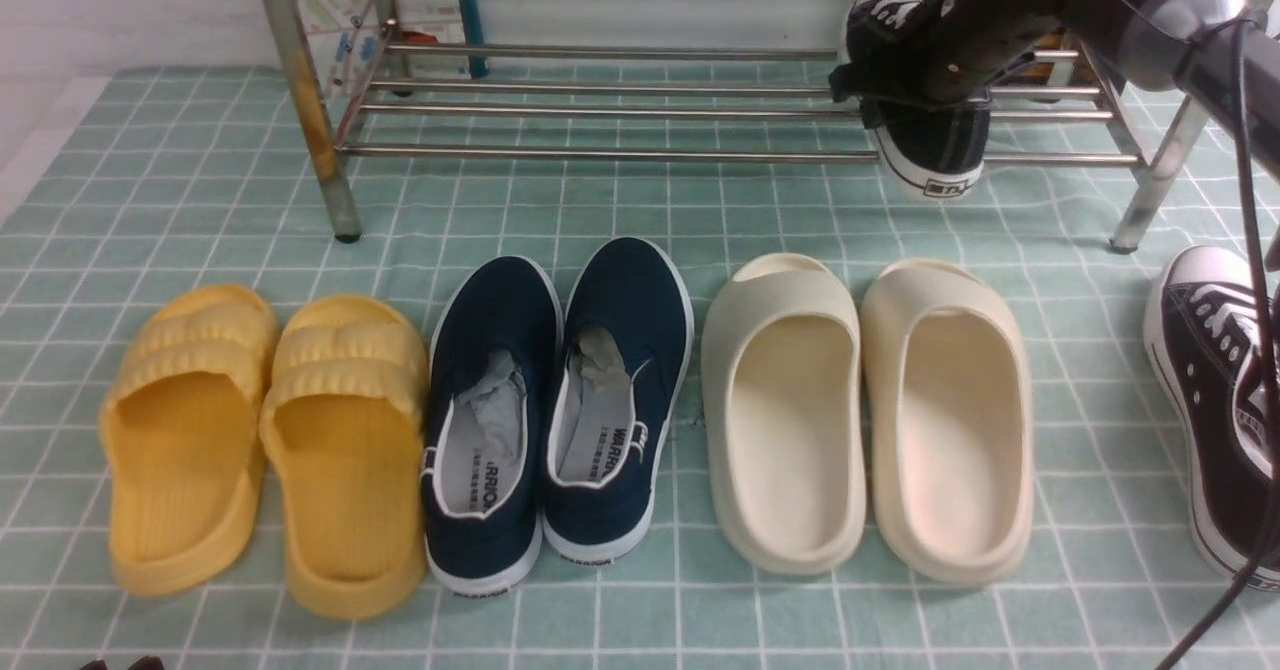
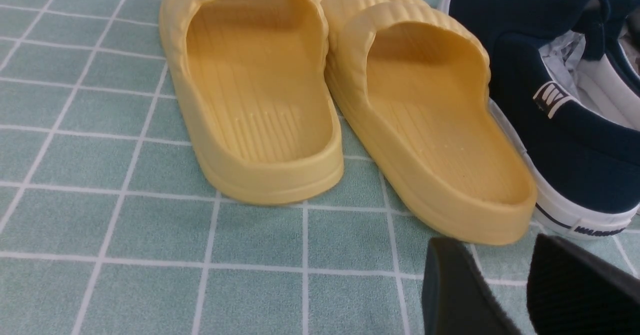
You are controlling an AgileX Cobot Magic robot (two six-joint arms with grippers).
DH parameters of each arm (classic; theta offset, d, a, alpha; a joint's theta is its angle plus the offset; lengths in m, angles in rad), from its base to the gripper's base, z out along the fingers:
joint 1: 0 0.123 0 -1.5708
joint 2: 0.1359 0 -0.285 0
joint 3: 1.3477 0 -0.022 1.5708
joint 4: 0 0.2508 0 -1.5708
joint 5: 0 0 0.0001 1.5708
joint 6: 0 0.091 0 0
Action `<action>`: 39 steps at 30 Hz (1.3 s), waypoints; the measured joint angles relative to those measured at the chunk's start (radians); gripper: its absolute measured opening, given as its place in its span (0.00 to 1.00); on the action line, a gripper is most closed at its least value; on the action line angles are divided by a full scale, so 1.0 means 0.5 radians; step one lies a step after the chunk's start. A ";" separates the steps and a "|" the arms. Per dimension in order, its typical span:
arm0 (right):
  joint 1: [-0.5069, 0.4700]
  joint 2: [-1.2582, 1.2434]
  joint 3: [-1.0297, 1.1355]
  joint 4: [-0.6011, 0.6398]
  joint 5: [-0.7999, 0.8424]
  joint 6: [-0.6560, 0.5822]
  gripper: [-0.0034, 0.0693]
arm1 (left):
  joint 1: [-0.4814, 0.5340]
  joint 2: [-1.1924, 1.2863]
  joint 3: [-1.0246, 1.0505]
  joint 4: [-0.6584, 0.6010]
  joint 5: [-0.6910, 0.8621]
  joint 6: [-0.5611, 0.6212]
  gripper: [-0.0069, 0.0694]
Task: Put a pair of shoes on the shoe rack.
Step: Use the right arm to put a shoe into the shoe rack, then use the right arm to grab the shoe closest to it
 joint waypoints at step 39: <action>-0.342 -1.282 2.581 -0.566 -0.334 0.854 0.41 | 0.000 0.000 0.000 0.000 0.000 0.000 0.40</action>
